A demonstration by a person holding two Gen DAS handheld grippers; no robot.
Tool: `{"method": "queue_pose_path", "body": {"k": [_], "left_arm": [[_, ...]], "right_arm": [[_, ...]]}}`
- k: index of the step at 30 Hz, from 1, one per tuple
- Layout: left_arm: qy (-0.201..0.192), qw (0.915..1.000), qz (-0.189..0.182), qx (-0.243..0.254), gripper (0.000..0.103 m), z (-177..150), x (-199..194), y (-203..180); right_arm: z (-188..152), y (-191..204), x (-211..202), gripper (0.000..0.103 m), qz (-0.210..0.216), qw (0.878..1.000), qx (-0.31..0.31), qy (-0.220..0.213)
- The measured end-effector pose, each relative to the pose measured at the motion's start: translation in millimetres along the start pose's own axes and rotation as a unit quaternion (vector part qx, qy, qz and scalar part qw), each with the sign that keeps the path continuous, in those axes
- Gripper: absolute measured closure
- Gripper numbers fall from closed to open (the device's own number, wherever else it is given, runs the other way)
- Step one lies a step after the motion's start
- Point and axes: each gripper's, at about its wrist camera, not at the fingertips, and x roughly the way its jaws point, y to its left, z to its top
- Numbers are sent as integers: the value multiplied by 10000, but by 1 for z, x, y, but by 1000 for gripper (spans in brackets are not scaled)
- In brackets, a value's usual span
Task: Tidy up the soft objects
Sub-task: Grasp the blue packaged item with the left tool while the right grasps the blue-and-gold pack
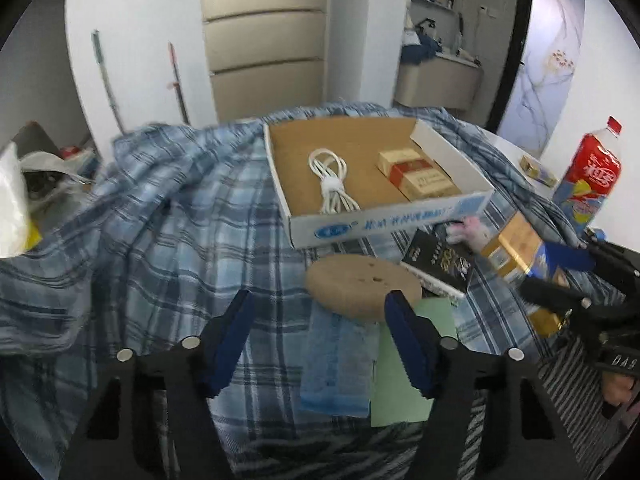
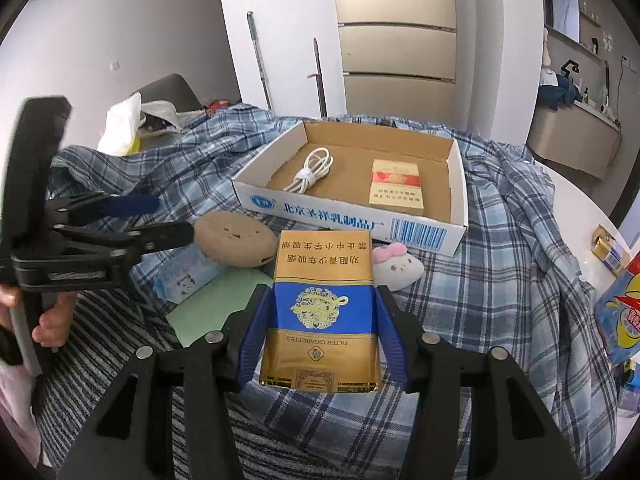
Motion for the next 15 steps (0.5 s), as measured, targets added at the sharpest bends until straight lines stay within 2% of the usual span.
{"method": "queue_pose_path", "body": {"k": [1,3,5,9,15], "left_arm": [[96,9998,-151,-96,39,-1,4,5],[235,9980,-550,-217,41,-3,10,10],[325,9964,-743,-252,41,-6,13,13],[451,9956,-792,-202,41,-10,20,10],[820,9950,-571,-42,41,-16,37,3]], "right_arm": [[0,0,-2,52,-1,10000,10,-38],[0,0,-3,52,21,10000,19,-77],[0,0,-3,52,54,10000,19,-56],[-1,-1,-1,52,121,9999,10,-14],[-2,-2,0,52,141,9999,28,14]]}}
